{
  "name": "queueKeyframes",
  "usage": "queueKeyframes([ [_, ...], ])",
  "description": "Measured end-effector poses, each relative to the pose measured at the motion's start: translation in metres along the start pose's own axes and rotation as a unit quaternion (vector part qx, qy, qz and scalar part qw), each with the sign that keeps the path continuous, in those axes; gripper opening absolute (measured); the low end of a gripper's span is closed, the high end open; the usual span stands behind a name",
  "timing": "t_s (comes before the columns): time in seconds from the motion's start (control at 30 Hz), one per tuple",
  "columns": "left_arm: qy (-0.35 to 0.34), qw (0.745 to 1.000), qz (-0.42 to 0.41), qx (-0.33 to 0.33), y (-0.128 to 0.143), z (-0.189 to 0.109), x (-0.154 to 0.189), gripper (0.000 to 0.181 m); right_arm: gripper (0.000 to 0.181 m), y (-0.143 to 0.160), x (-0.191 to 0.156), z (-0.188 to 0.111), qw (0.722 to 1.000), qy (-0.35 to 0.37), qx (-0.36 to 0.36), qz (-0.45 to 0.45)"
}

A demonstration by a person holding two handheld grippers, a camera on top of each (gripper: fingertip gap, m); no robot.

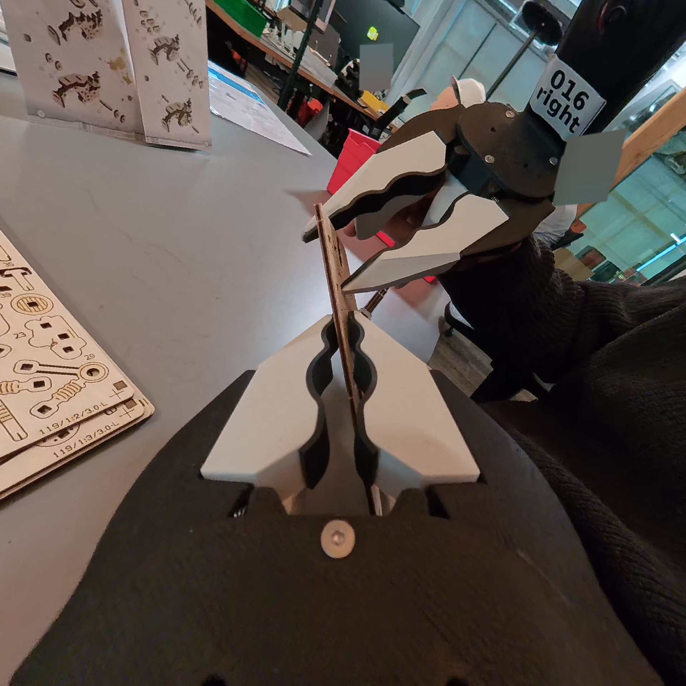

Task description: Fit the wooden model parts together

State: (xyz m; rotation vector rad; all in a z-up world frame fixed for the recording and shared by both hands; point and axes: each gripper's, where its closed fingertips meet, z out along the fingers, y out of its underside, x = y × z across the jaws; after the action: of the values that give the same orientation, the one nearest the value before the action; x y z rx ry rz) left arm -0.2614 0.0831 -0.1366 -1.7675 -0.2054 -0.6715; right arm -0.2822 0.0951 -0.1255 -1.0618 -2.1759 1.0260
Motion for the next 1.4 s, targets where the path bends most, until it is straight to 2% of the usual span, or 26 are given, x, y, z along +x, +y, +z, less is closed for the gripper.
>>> queueKeyframes([
  [0.07, -0.002, 1.0, -0.003, -0.006, 0.002, 0.005, 0.003, 0.003, 0.02, 0.007, 0.008, 0.004, 0.999, 0.036, -0.019, -0.024],
  [0.13, -0.029, 0.999, 0.01, -0.026, 0.009, 0.009, -0.004, 0.005, 0.02, 0.014, 0.015, 0.011, 0.993, 0.086, -0.035, -0.073],
  [0.17, -0.007, 1.0, -0.023, -0.015, 0.003, 0.007, -0.001, 0.003, 0.021, 0.011, 0.015, 0.01, 0.994, 0.085, -0.026, -0.058],
  [0.23, -0.001, 1.0, -0.026, 0.007, -0.004, 0.007, 0.001, 0.002, 0.026, 0.004, 0.018, 0.003, 0.996, 0.08, -0.021, -0.037],
  [0.5, -0.007, 0.999, -0.041, -0.001, 0.001, 0.011, -0.007, 0.003, 0.03, 0.012, 0.022, 0.006, 0.992, 0.098, -0.051, -0.055],
  [0.83, 0.022, 0.997, -0.071, 0.008, 0.002, 0.011, -0.002, 0.002, 0.048, 0.013, 0.025, 0.001, 0.993, 0.092, -0.049, -0.047],
  [0.93, 0.007, 0.996, -0.085, 0.018, -0.001, 0.005, -0.013, 0.002, 0.05, 0.009, 0.03, -0.006, 0.993, 0.099, -0.04, -0.05],
  [1.1, -0.023, 0.986, -0.128, 0.104, -0.029, -0.022, -0.038, 0.001, 0.051, 0.002, 0.045, -0.026, 0.991, 0.127, -0.023, -0.046],
  [1.27, -0.058, 0.975, -0.146, 0.154, -0.067, -0.043, -0.067, 0.002, 0.05, -0.003, 0.052, -0.039, 0.99, 0.135, 0.005, -0.036],
  [1.33, -0.085, 0.972, -0.151, 0.161, -0.087, -0.05, -0.086, 0.002, 0.05, -0.003, 0.053, -0.04, 0.99, 0.136, 0.008, -0.038],
  [1.4, -0.126, 0.973, -0.153, 0.122, -0.095, -0.049, -0.115, 0.001, 0.05, -0.001, 0.053, -0.04, 0.99, 0.139, 0.003, -0.039],
])
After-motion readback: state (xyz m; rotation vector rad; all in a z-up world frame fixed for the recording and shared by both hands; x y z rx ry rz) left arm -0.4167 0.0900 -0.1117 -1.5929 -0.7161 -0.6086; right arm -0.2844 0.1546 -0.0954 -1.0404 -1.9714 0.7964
